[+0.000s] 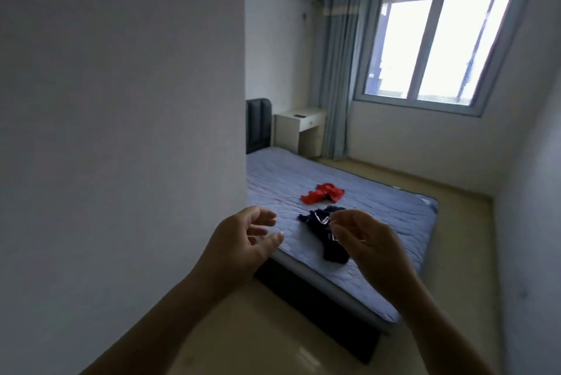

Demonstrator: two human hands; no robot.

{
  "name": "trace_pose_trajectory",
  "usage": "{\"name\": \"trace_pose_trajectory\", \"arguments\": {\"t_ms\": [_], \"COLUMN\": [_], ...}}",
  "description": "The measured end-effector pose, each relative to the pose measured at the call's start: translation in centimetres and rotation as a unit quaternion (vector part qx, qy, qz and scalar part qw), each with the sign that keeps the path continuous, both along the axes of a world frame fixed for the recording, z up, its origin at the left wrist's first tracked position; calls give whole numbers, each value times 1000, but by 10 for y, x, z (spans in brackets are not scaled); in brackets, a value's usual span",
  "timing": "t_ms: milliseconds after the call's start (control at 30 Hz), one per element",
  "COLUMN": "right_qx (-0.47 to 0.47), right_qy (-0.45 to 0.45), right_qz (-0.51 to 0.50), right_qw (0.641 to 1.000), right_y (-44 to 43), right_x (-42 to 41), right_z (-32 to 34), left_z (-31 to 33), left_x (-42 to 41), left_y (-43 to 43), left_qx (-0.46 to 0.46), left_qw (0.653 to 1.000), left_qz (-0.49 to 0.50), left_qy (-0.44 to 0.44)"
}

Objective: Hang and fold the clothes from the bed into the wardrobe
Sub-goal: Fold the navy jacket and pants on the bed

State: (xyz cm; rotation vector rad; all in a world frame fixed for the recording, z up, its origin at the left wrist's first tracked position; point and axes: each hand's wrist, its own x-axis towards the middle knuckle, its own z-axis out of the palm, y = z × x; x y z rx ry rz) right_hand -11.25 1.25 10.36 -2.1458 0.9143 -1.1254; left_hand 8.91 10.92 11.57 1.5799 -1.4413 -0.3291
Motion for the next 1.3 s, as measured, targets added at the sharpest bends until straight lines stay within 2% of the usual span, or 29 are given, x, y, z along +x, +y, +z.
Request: {"name": "trace_pose_trajectory", "arguments": {"t_ms": [167,367,733,1067,1167,1300], "right_qx": [24,43,68,84,93,93], "right_qy": [8,-18,-13,21,43,35], "right_qz": [-104,-181,-220,-249,-249,-258], "right_qw": [994,982,973,965,963,961], "right_y": [-34,-86,-222,-374,-437,-486], "right_x": [-80,-180,-316,-371,-386,-403], "right_z": [-20,-35,-50,-74,-73,-63], "left_z": [-19,-38,-62,-87,-88,-87], "left_x": [-62,-154,-292,-345,-360,-378], "left_y": [-82,-171,-319,-480,-551,-604], "left_qx": [23,36,59,66,73,81], "left_qw": [992,979,970,964,962,959], "left_qz": [-125,-199,-237,-258,-261,-271], "left_qy": [-2,-13,-3,18,30,19]}}
